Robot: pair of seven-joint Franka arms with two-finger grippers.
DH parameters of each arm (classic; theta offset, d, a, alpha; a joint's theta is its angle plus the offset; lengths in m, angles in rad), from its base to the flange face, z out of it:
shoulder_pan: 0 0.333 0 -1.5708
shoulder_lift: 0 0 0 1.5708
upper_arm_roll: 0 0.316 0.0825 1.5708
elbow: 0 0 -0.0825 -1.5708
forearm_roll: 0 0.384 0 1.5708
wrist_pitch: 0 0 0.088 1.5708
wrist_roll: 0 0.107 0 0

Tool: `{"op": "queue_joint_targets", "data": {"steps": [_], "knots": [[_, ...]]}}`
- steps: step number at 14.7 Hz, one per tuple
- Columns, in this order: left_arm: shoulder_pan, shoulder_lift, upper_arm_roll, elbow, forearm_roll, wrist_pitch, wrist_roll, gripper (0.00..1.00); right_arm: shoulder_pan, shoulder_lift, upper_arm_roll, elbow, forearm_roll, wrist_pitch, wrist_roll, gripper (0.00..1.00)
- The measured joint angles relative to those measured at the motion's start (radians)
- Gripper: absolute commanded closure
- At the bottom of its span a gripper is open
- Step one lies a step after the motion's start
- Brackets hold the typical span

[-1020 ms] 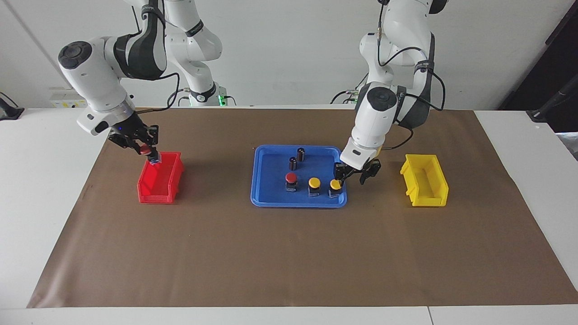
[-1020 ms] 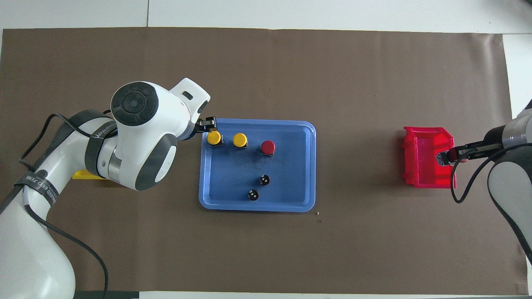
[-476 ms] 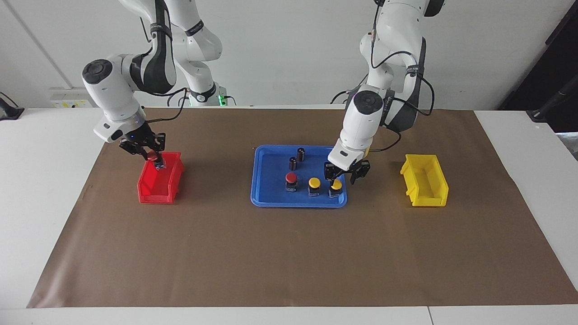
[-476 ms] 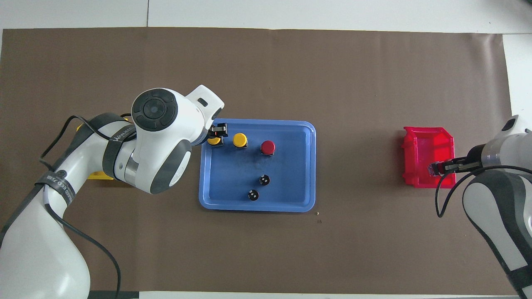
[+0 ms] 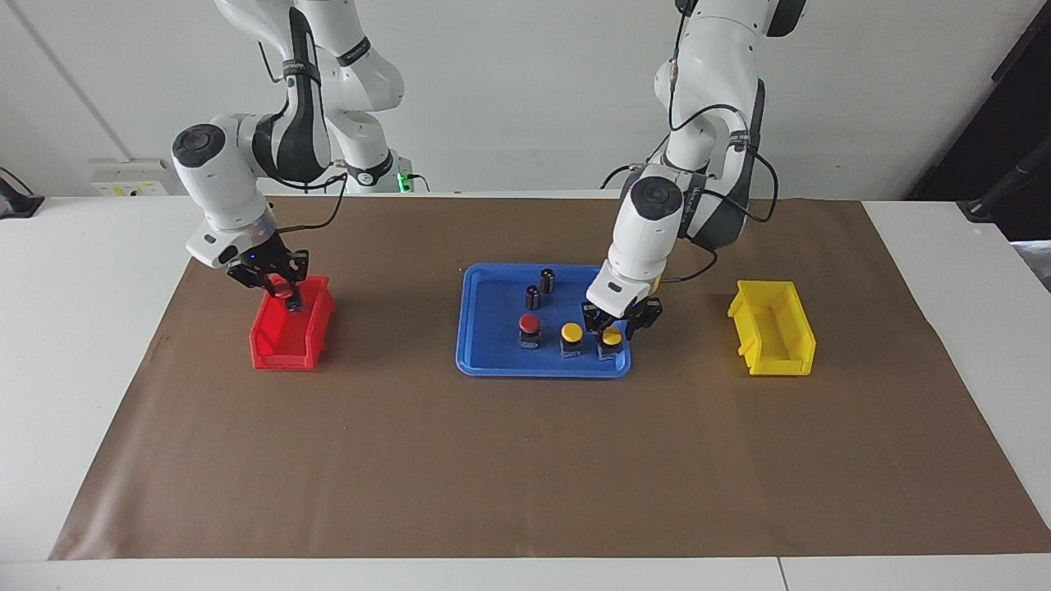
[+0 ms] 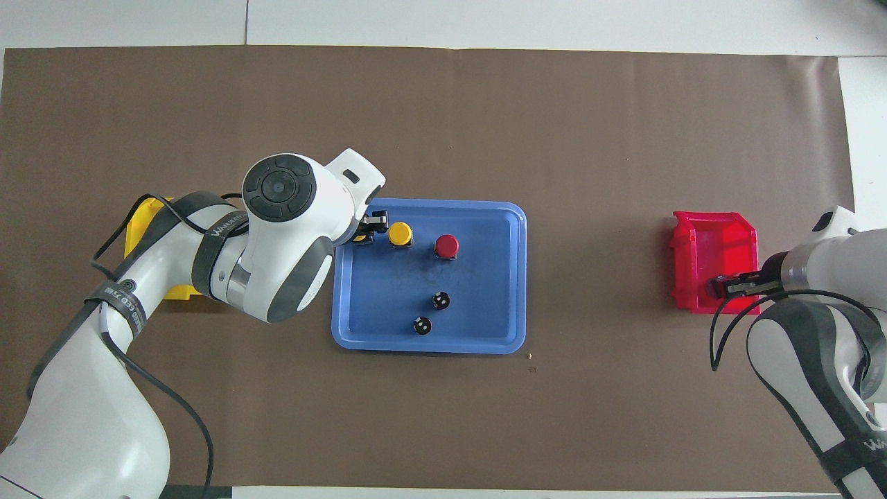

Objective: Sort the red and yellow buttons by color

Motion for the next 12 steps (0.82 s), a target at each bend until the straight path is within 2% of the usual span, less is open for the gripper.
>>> {"op": "queue_joint_targets", "data": {"steps": [1, 2, 4, 6, 10, 11, 12], "knots": [[0.000, 0.000, 0.000, 0.000, 0.000, 0.000, -0.001, 0.95, 0.000, 0.001, 0.000, -0.007, 0.000, 0.007, 0.000, 0.81], [0.000, 0.000, 0.000, 0.000, -0.001, 0.000, -0.002, 0.98, 0.000, 0.001, 0.000, -0.011, 0.000, 0.013, 0.000, 0.81], [0.000, 0.000, 0.000, 0.002, -0.027, -0.002, -0.005, 0.98, 0.000, 0.001, 0.002, -0.016, 0.000, 0.015, 0.000, 0.80], [0.000, 0.000, 0.000, 0.023, -0.043, -0.033, -0.005, 0.98, 0.000, 0.001, 0.003, -0.022, 0.000, 0.015, 0.000, 0.64], [0.009, -0.025, 0.023, 0.176, -0.044, -0.283, 0.013, 0.98, 0.000, 0.001, 0.003, -0.026, 0.000, 0.015, 0.000, 0.64], [0.027, -0.041, 0.033, 0.212, -0.044, -0.340, 0.037, 0.98, 0.000, 0.001, 0.003, -0.026, 0.000, 0.015, 0.000, 0.63], [0.063, -0.058, 0.041, 0.249, -0.044, -0.401, 0.088, 0.98, 0.000, 0.001, 0.003, -0.026, 0.000, 0.015, 0.000, 0.57]]}}
